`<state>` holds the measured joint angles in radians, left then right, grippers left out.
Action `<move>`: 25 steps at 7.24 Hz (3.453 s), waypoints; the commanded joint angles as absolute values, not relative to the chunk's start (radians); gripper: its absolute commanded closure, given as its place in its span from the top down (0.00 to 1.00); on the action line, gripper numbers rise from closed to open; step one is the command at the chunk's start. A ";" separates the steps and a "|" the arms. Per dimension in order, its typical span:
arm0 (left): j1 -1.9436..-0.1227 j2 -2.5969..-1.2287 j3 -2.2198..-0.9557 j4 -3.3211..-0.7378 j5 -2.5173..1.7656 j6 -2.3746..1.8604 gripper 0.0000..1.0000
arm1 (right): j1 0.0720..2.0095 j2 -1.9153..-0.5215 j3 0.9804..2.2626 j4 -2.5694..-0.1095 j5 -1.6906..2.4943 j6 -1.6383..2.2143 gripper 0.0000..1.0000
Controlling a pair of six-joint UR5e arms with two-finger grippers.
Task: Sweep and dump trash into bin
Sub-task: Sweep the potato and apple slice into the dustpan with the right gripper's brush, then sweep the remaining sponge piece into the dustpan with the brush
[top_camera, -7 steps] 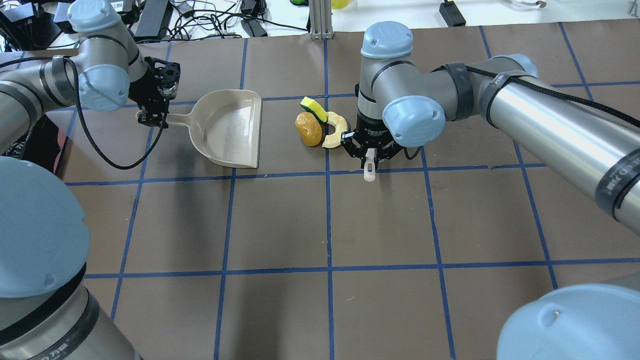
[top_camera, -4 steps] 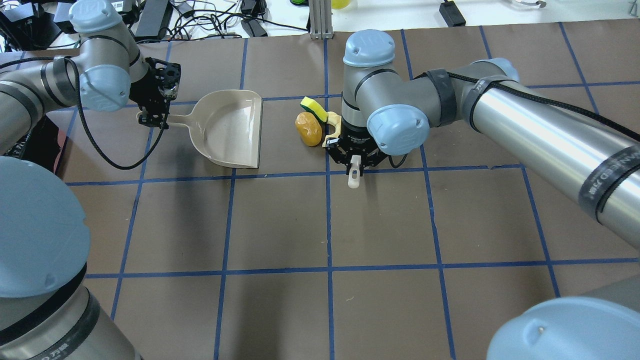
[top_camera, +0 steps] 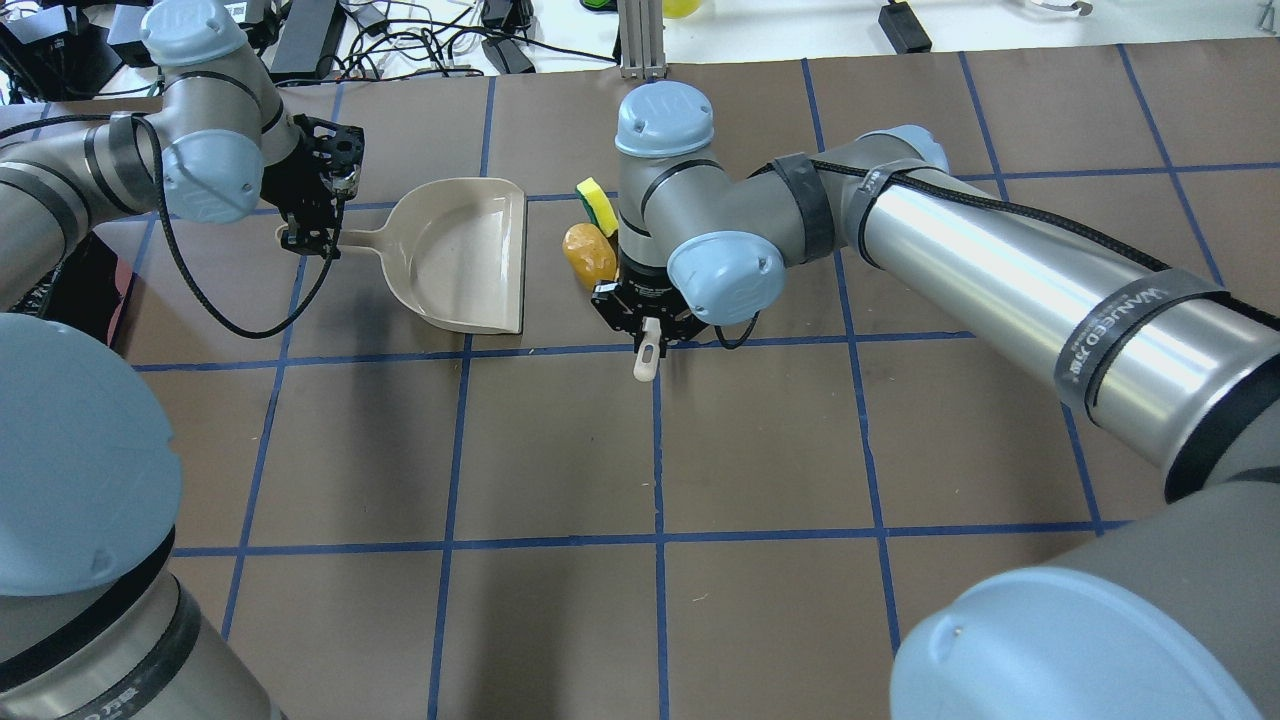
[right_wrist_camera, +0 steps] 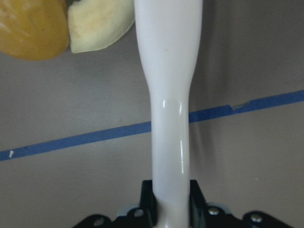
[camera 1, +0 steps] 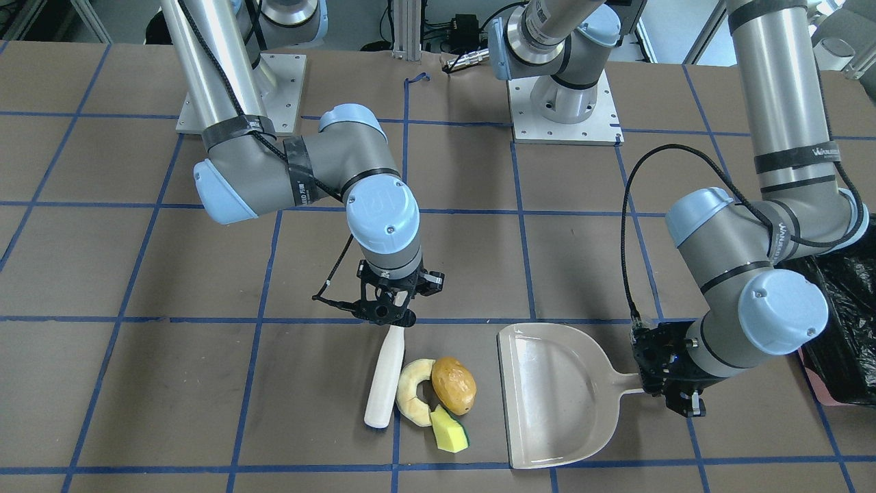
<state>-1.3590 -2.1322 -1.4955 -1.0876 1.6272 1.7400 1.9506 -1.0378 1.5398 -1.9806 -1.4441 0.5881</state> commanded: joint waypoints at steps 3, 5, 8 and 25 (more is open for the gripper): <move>-1.359 -2.131 -1.496 -1.088 1.620 1.740 0.09 | 2.064 -0.931 1.381 -2.006 -1.372 0.753 0.00; -1.359 -2.131 -1.496 -1.086 1.620 1.738 0.09 | 2.107 -0.872 1.300 -2.031 -1.361 0.811 0.00; -1.359 -2.132 -1.496 -1.086 1.618 1.738 0.09 | 2.155 -0.830 1.224 -2.033 -1.310 0.886 0.00; -1.359 -2.138 -1.496 -1.086 1.620 1.743 0.09 | 2.066 -0.879 1.233 -1.939 -1.560 0.619 0.00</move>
<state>-1.3591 -2.1357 -1.4957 -1.0859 1.6187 1.7401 2.0742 -0.9010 1.2503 -1.9288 -1.5432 0.6948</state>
